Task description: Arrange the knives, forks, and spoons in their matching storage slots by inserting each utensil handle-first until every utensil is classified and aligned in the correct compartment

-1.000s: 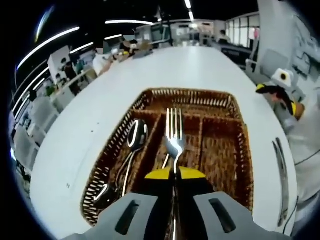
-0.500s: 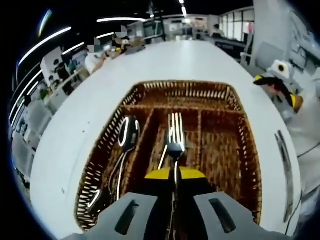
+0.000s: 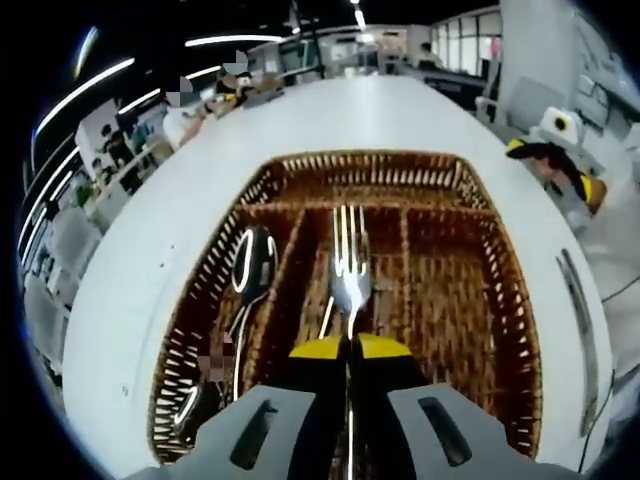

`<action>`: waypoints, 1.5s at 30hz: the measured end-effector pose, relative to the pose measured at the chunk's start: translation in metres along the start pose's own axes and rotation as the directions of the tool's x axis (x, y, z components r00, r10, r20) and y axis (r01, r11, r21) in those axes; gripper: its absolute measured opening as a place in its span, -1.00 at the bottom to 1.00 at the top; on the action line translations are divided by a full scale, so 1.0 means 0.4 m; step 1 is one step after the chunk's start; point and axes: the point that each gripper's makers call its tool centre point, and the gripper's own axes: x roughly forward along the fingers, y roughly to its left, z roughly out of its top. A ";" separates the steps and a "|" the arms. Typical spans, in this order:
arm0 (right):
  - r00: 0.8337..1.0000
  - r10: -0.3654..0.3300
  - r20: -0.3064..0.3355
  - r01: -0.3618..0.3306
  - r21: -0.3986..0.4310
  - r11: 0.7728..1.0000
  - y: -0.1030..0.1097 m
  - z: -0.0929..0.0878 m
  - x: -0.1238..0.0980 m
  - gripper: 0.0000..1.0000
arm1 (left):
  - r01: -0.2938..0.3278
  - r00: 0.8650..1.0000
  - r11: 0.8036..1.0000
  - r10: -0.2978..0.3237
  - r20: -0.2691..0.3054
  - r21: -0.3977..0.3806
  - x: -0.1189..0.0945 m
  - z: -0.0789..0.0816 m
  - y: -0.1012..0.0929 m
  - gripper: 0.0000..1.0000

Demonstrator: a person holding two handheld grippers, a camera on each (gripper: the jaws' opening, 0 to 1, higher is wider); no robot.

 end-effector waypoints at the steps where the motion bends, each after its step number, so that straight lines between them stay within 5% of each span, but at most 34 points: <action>1: 1.000 0.000 -0.001 0.000 0.000 1.000 0.000 0.000 0.000 0.80 | 0.001 1.000 1.000 -0.001 -0.002 0.000 0.002 0.000 0.002 -0.95; 7: 1.000 0.002 0.002 -0.002 -0.002 1.000 0.001 0.003 0.001 0.79 | 0.000 1.000 1.000 0.000 -0.012 0.020 0.012 -0.003 0.002 -0.95; 10: 1.000 0.001 0.000 -0.001 -0.003 1.000 0.000 0.003 0.000 0.79 | 0.007 0.997 0.996 -0.001 -0.073 0.093 0.017 -0.027 0.000 -0.95; 11: 1.000 0.000 -0.001 0.000 -0.005 1.000 -0.001 0.003 0.000 0.79 | -0.010 0.998 0.995 0.016 -0.054 0.099 0.027 -0.023 0.004 -0.95; 31: 1.000 0.010 -0.006 -0.010 0.000 1.000 -0.001 -0.001 0.010 0.78 | 0.004 0.998 0.997 0.000 -0.061 0.075 0.029 -0.030 0.007 -0.93; 45: 1.000 0.005 0.000 -0.005 0.000 1.000 0.001 0.007 0.000 0.78 | -0.054 0.997 0.999 0.054 -0.059 0.001 0.012 -0.024 0.030 -0.72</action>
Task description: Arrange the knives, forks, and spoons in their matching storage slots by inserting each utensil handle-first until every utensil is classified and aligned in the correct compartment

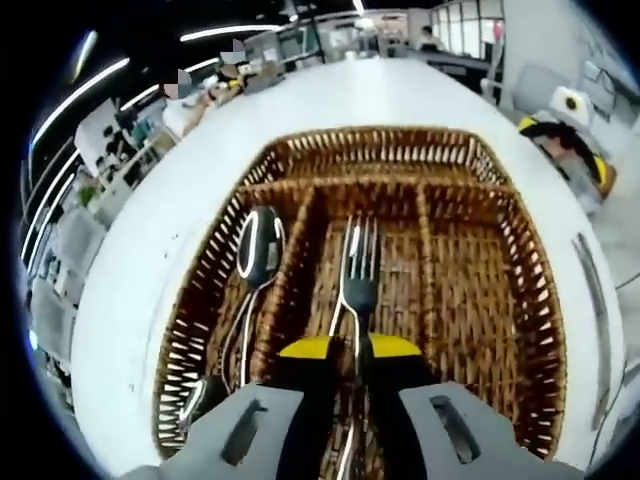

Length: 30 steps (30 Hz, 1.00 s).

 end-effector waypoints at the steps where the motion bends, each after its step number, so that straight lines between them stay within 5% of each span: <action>1: 1.000 0.000 -0.002 0.000 0.001 1.000 0.000 -0.002 0.000 0.78 | -0.001 1.000 0.999 0.001 0.014 -0.033 -0.005 0.007 0.001 -0.71; 30: 1.000 0.021 0.013 -0.021 -0.001 1.000 0.027 0.012 0.006 0.79 | -0.067 0.991 0.991 0.080 0.104 -0.115 -0.085 0.042 -0.011 -0.09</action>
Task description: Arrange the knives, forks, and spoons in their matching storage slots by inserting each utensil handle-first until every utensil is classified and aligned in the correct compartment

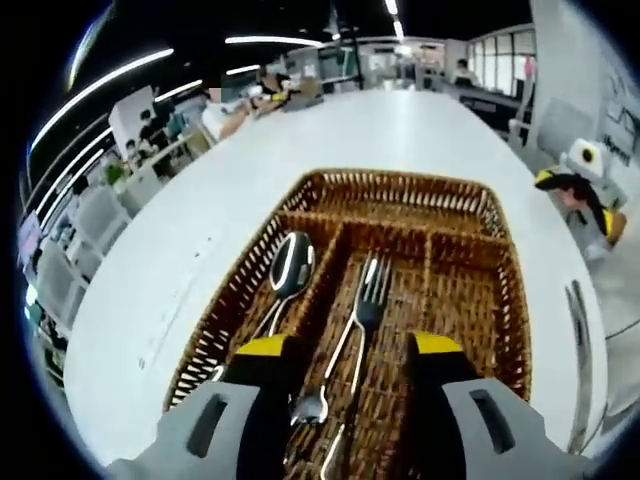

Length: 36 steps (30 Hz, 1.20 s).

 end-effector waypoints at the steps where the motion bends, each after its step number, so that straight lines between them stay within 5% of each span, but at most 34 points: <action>1: 1.000 0.002 0.001 -0.002 0.000 1.000 0.002 0.001 0.000 0.79 | 0.001 1.000 1.000 -0.001 0.002 0.000 -0.001 0.001 -0.002 -0.08; 16: 1.000 0.002 0.018 -0.001 -0.010 1.000 0.012 0.021 -0.010 0.79 | -0.003 1.000 1.000 0.003 0.019 0.013 -0.016 0.027 -0.038 -0.03; 36: 1.000 0.022 0.019 -0.022 -0.017 1.000 0.030 0.023 -0.007 0.79 | -0.044 0.998 0.999 0.045 0.037 -0.025 -0.050 0.016 -0.073 0.48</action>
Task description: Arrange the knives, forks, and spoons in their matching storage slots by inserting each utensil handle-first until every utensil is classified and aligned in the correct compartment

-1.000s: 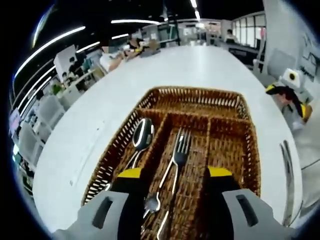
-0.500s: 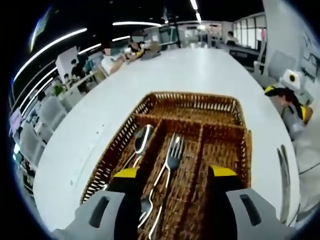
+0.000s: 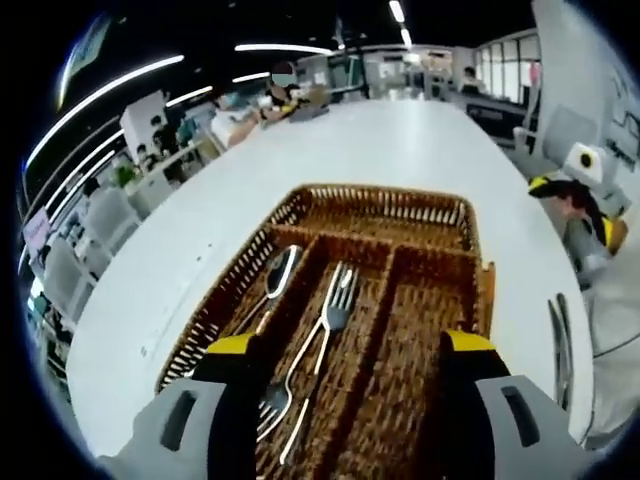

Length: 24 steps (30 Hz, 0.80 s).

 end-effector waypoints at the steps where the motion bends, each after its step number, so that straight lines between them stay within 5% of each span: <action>1: 1.000 0.003 0.000 -0.003 0.000 1.000 0.002 0.000 0.001 0.79 | -0.001 1.000 1.000 0.001 -0.001 0.000 -0.002 -0.002 -0.002 0.50; 24: 1.000 0.030 0.000 -0.030 -0.009 1.000 0.030 0.007 0.012 0.79 | -0.088 0.996 0.996 0.089 0.023 -0.027 -0.048 -0.045 -0.026 0.90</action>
